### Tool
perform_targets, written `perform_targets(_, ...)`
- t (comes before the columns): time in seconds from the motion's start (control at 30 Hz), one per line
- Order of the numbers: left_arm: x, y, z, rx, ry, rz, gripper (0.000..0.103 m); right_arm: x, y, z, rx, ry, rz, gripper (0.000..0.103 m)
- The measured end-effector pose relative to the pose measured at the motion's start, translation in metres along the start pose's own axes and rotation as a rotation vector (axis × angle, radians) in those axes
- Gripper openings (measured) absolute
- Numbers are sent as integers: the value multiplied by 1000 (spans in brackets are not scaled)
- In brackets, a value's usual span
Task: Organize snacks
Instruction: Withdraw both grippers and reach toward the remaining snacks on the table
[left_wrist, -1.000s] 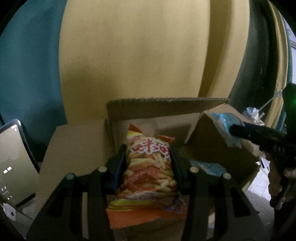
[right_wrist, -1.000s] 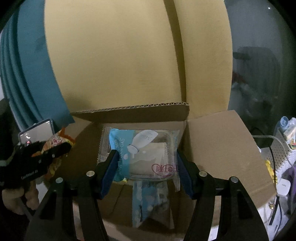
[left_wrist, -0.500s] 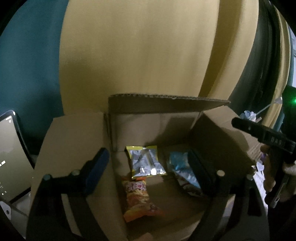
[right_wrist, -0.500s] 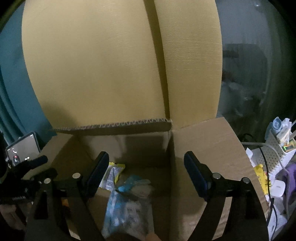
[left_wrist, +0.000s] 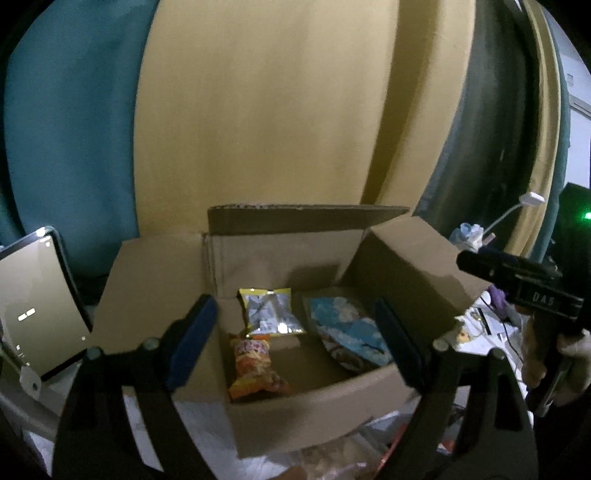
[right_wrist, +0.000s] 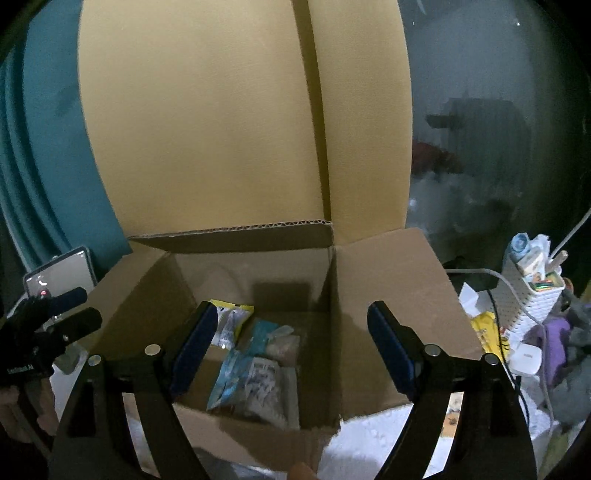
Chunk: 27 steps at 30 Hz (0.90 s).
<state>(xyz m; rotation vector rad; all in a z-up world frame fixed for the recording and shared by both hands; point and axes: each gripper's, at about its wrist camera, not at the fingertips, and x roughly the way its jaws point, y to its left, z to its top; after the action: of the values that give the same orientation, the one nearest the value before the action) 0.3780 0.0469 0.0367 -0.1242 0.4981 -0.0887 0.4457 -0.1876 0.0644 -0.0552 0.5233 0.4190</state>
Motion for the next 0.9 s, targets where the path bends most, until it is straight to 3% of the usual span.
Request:
perform_targets(0.3, -32, -10, -18, 4, -2, 2, 88, -36, 5, -28, -26, 12, 4, 86)
perform_targets(0.9, -58, -16, -85, -44, 81, 23, 88, -51, 15, -104, -80, 116, 58, 86)
